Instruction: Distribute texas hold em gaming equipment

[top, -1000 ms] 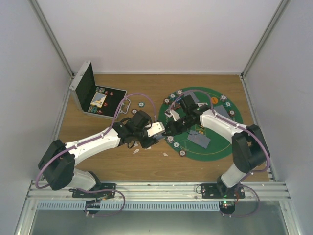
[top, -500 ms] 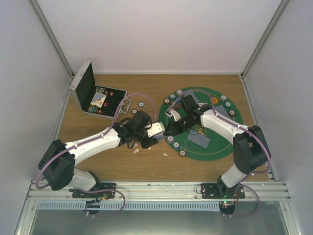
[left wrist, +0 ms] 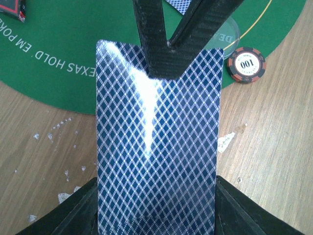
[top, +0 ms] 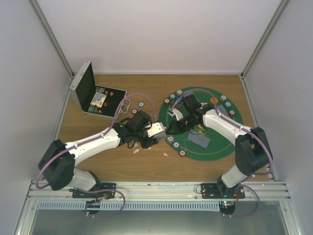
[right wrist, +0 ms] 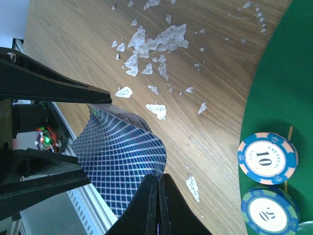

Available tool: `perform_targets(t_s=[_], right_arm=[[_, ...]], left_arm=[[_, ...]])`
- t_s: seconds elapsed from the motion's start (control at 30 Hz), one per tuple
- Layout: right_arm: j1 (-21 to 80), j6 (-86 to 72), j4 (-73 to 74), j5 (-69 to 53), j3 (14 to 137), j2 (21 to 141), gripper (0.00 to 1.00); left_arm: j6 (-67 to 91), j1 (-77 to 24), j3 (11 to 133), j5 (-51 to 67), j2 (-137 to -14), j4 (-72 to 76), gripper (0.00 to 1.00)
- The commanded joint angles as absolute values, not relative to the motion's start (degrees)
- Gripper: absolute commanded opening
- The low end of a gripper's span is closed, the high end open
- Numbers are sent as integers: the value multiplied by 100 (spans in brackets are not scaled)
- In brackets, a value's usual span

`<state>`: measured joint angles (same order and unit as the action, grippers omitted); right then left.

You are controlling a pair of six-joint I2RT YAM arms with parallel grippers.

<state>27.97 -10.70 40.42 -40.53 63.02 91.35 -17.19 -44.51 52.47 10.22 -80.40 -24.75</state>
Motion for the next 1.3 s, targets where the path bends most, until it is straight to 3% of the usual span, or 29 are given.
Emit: perform_targets(t_s=[0.0,0.23,0.47,0.8,1.27], right_arm=[[2638,-930,4367,-3713,6271,8949,1],[2100,-1193,4159,-3307,6130,8616,1],[890,-1652,3569,-3265,5677,8233,0],[-725,-1651,2833,-3440,5506,8775,1],[-1082,-1391,2693,-3665,5750,9870,1]], left_arm=[[-1730,-4429,5265,1003,-7882,-2158,55],[-1702,-4423,5257,956,-7863,-2149,55],[-1659,-4413,5256,875,-7857,-2128,55],[-1602,-4355,5256,797,-7861,-2114,55],[-1600,-4267,5247,787,-7898,-2097,55]])
